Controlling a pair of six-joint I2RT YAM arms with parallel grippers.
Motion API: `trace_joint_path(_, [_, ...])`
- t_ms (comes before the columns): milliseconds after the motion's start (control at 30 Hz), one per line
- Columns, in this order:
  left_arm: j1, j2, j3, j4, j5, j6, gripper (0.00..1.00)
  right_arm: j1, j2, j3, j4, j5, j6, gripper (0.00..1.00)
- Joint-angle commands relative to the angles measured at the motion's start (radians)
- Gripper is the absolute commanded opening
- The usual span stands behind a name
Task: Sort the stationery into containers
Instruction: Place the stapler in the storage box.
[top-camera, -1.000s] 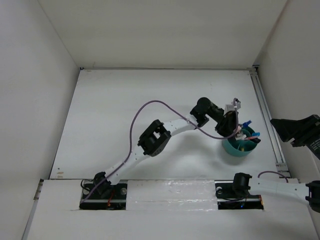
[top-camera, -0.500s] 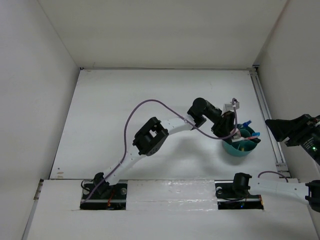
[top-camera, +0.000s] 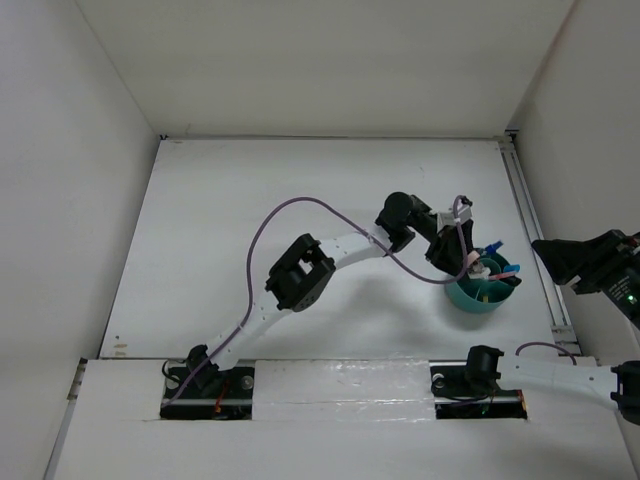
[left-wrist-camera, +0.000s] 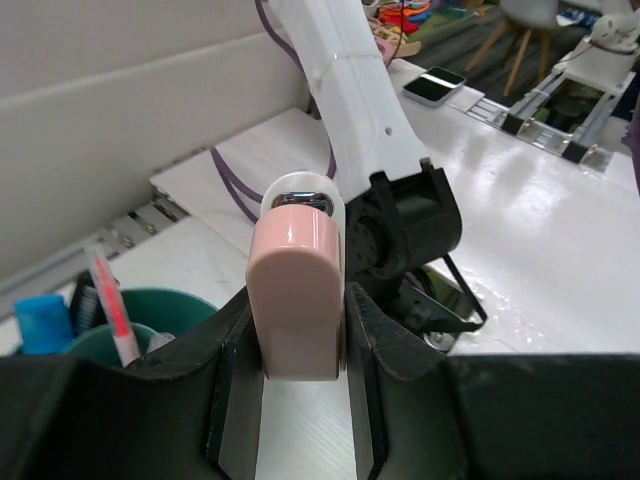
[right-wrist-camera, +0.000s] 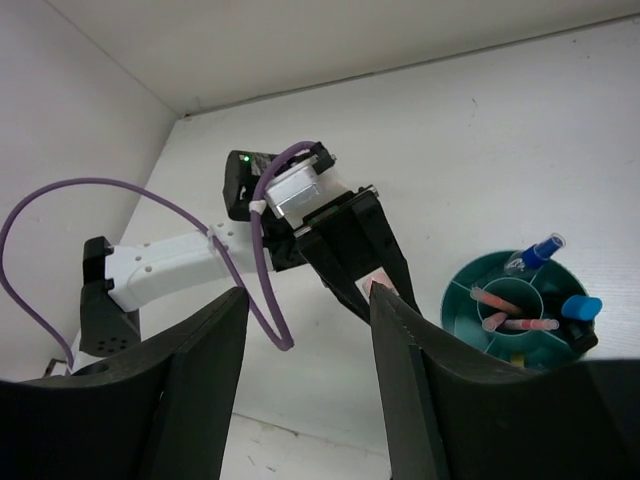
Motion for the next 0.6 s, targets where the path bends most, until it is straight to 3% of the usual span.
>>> trace_joint_path(0, [-0.003, -0.01, 0.078, 0.3, 0.088, 0.082, 0.0, 0.008, -0.011, -0.002, 0.012, -0.012, -0.003, 0.57])
trace_joint_path(167, [-0.003, 0.001, 0.09, 0.202, 0.06, 0.201, 0.0, 0.008, -0.011, -0.011, 0.021, -0.032, -0.003, 0.58])
trace_joint_path(567, [-0.003, 0.05, 0.09, 0.122, 0.0, 0.315, 0.0, 0.008, -0.022, -0.039, 0.03, -0.069, -0.003, 0.59])
